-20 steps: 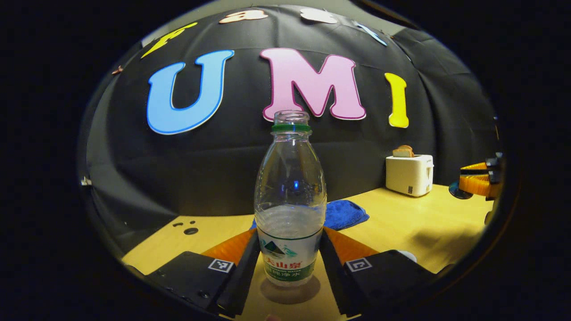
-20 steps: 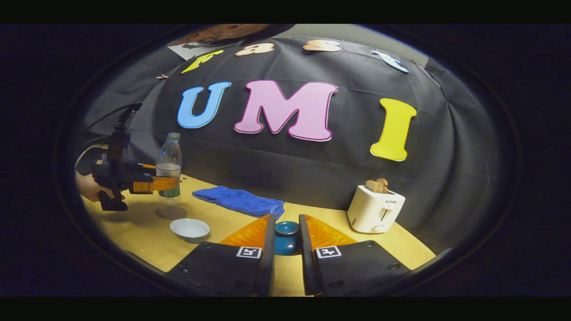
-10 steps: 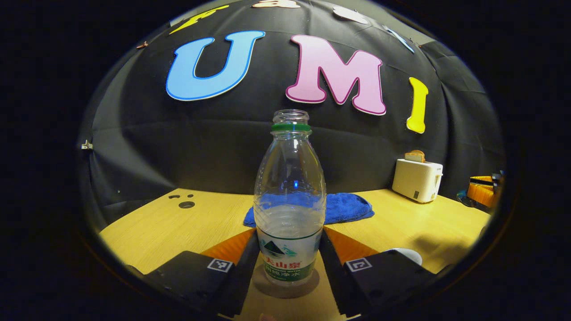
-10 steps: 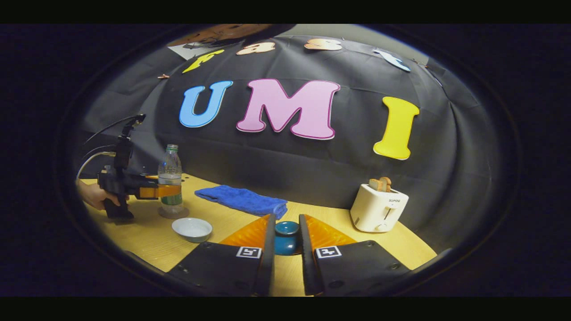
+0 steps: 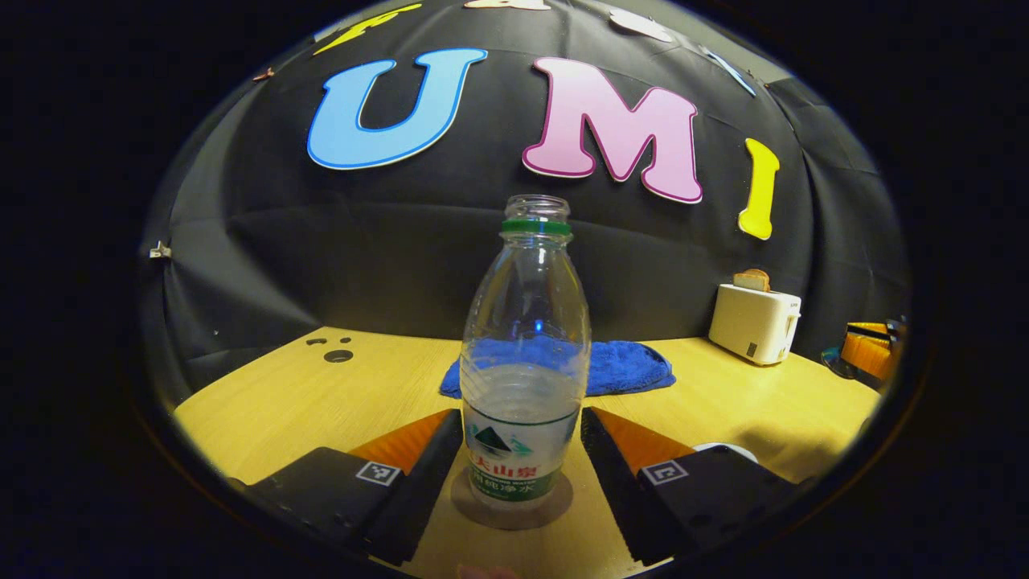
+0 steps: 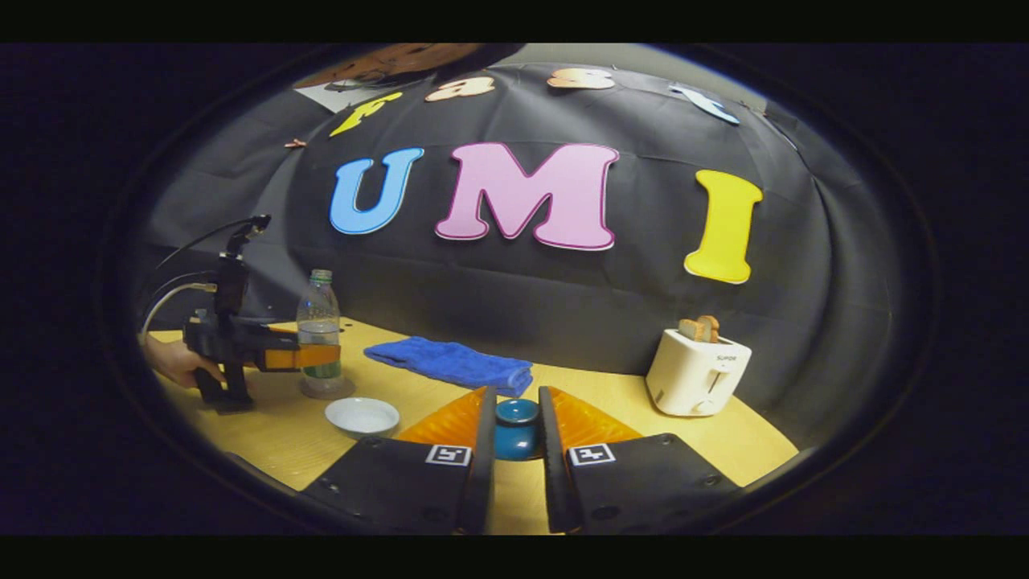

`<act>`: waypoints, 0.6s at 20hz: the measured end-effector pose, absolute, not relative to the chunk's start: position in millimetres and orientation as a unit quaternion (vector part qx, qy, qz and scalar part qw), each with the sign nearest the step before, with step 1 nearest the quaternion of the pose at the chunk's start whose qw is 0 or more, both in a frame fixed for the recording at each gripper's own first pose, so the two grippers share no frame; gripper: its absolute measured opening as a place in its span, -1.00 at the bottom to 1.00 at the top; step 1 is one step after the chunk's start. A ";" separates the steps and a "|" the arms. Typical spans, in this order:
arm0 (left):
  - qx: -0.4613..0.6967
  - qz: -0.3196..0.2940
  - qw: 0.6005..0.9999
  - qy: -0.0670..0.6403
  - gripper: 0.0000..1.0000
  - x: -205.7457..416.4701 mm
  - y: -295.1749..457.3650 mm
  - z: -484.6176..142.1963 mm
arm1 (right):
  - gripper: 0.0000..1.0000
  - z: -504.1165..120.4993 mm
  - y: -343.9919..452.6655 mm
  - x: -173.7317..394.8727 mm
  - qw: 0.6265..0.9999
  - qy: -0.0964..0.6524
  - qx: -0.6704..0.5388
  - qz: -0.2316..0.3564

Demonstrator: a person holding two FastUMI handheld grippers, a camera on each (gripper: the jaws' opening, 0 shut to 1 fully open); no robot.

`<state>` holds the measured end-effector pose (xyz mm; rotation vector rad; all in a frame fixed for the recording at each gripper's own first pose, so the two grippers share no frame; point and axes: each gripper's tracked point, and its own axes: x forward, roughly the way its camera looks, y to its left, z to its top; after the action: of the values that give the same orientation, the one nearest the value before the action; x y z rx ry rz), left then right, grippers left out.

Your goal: Open the teacup lid with one hand, grasp the water bottle and pour water into the teacup with the other hand; after pouring, place the water bottle on the coaster and then close the teacup lid.

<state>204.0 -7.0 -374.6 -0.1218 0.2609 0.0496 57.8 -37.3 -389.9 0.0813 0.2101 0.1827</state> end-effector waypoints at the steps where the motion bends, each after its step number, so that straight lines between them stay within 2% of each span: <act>1: -0.063 0.025 0.989 0.133 0.86 200.6 -8.2 -376.0 | -0.41 -389.3 -30.7 58.2 0.989 0.105 0.046 0.097; 2: -0.061 0.028 0.989 0.135 0.86 197.6 -6.4 -376.8 | -0.51 -389.2 -23.6 58.6 0.988 0.105 0.052 0.105; 5: -0.046 0.026 0.988 0.146 0.86 185.4 -4.3 -383.6 | -0.50 -388.2 4.0 61.2 0.983 0.107 0.070 0.135; 6: -0.043 0.024 0.988 0.149 0.85 180.3 -4.5 -384.6 | -0.41 -388.5 15.2 62.8 0.980 0.107 0.078 0.146; 10: -0.023 0.016 0.988 0.152 0.86 156.3 -5.9 -383.0 | -0.41 -397.8 55.9 69.0 0.970 0.120 0.105 0.181; 11: -0.017 0.014 0.988 0.152 0.85 150.6 -7.3 -381.8 | -0.31 -399.9 63.7 71.4 0.969 0.122 0.108 0.186; 12: -0.012 0.010 0.988 0.151 0.86 145.3 -9.0 -378.4 | -0.51 -403.0 71.2 73.7 0.967 0.124 0.110 0.191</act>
<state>145.3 -9.0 -378.4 -0.0237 0.3035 0.0199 73.7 71.2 -403.0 0.2234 0.2511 0.3872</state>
